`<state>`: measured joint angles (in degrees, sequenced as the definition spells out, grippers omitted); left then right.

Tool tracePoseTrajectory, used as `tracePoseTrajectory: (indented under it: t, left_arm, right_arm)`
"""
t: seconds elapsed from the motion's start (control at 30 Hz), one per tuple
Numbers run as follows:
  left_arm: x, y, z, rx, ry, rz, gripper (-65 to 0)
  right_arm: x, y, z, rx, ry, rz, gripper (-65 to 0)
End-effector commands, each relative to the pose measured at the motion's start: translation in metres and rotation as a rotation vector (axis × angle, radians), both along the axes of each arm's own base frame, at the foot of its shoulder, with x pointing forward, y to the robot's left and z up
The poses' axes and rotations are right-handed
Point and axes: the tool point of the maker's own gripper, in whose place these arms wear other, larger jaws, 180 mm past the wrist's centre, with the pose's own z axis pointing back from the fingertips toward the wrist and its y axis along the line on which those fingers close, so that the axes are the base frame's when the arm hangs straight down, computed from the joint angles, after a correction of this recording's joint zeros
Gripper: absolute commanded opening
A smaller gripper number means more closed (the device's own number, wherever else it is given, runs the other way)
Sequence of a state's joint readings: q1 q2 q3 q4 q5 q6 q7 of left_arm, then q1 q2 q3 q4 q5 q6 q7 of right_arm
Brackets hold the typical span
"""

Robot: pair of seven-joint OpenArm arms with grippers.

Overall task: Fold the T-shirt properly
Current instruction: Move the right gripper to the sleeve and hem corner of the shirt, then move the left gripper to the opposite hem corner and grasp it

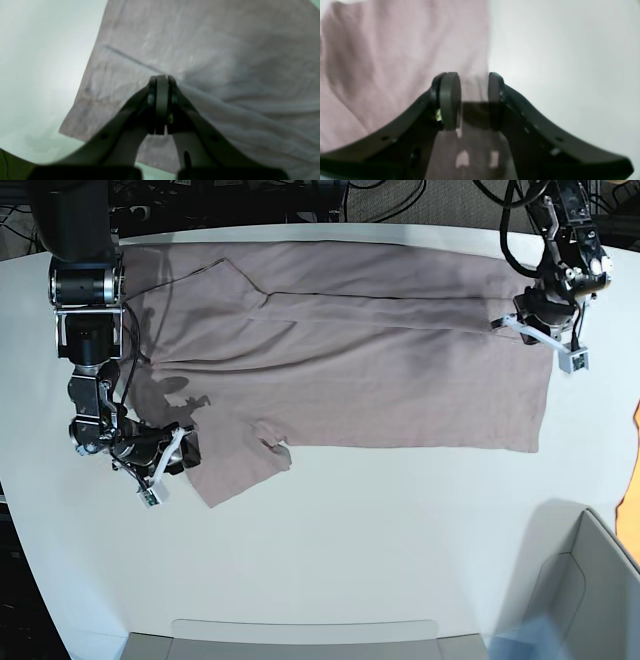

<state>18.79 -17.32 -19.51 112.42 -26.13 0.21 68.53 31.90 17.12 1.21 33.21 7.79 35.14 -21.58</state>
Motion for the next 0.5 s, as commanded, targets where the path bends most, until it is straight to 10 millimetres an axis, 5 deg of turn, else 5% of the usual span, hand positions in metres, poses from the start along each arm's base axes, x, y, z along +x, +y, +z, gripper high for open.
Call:
tracePoseTrajectory:
  t: [0.0, 0.27, 0.4, 0.47]
  left_arm:
    - [0.004, 0.003, 0.008, 0.018, -0.027, -0.005, -65.0]
    - [0.047, 0.008, 0.03, 0.02, -0.134, 0.0, -65.0]
    - [0.087, 0.032, 0.038, -0.002, -0.164, -0.002, -51.0]
    - [0.109, 0.042, 0.038, -0.063, -0.174, -0.027, -49.3]
  right_arm:
    - [0.007, -0.004, 0.008, -0.017, -0.007, 0.002, -44.5]
    - [0.001, 0.013, -0.002, -0.028, 0.02, 0.049, -44.5]
    - [0.0, 0.015, -0.004, -0.038, 0.026, 0.063, -44.5]
    - [-0.001, 0.014, -0.004, -0.041, 0.029, 0.062, -44.5]
